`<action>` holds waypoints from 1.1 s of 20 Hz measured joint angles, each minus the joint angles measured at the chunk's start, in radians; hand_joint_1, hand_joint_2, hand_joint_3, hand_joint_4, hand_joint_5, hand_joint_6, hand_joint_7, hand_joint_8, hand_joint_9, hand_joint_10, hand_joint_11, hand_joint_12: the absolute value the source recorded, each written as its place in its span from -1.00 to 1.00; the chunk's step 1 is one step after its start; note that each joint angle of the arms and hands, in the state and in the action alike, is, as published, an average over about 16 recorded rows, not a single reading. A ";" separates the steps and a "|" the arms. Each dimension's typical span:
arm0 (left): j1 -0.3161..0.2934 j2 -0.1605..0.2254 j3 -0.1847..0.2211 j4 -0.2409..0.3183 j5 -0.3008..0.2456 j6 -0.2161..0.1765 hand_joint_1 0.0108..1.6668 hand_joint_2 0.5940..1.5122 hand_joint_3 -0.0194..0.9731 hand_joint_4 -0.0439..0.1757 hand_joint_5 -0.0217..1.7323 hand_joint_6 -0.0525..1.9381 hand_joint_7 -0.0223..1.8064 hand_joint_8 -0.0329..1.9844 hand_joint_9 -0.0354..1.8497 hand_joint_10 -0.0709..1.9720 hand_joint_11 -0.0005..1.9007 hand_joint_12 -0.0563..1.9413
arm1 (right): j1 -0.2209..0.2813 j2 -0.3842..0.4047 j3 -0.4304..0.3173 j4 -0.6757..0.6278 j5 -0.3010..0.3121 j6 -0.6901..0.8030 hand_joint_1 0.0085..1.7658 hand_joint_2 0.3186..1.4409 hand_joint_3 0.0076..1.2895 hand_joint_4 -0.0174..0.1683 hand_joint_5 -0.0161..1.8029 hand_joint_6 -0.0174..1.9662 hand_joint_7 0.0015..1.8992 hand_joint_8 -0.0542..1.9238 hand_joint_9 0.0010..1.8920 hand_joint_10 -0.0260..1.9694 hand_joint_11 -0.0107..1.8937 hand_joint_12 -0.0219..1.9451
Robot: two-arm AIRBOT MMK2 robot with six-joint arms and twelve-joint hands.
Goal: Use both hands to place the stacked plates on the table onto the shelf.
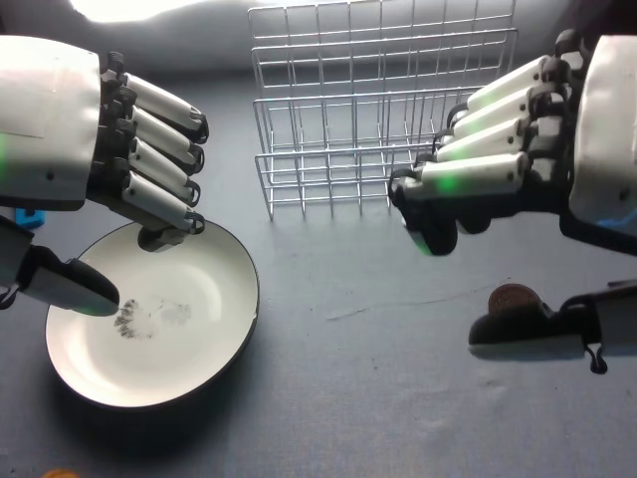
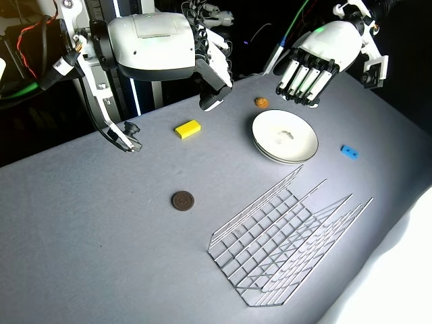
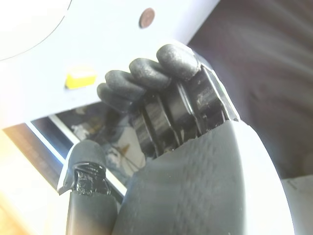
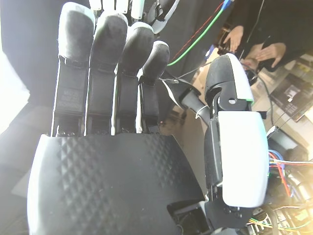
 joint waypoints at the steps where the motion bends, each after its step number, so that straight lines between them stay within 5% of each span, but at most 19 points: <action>1: 0.000 -0.001 0.001 0.001 -0.002 -0.001 -0.95 0.33 -0.87 -0.56 -0.77 -0.51 -0.75 -0.42 -0.79 -0.27 -0.88 -0.18 | 0.000 0.000 0.000 0.000 0.000 0.000 -0.78 0.42 -0.94 -0.81 -0.79 -0.31 -0.67 -0.37 -0.65 -0.35 -0.66 -0.25; 8: 0.017 -0.007 0.023 0.013 -0.030 -0.011 -0.97 0.27 -0.89 -0.56 -0.85 -0.71 -0.84 -0.67 -0.86 -0.57 -0.93 -0.53 | -0.005 0.001 0.012 -0.018 0.020 0.001 -0.87 0.40 -0.96 -0.81 -0.87 -0.60 -0.81 -0.62 -0.79 -0.63 -0.80 -0.56; 12: 0.032 -0.015 0.056 0.033 -0.069 -0.009 -0.99 0.20 -0.93 -0.56 -0.96 -0.94 -0.96 -0.95 -0.94 -0.89 -0.98 -0.90 | -0.008 0.001 0.030 -0.064 0.046 0.022 -0.93 0.33 -0.98 -0.81 -0.95 -0.91 -0.95 -0.89 -0.95 -0.92 -0.95 -0.88; 22: 0.122 -0.040 0.180 0.078 -0.195 0.057 -0.99 0.11 -0.95 -0.56 -0.95 -0.96 -0.95 -0.98 -0.94 -0.93 -0.99 -0.96 | 0.014 -0.020 0.069 -0.201 -0.035 0.110 -0.18 0.03 -0.99 -0.80 -0.97 -0.96 -0.99 -0.93 -0.98 -0.97 -0.96 -0.91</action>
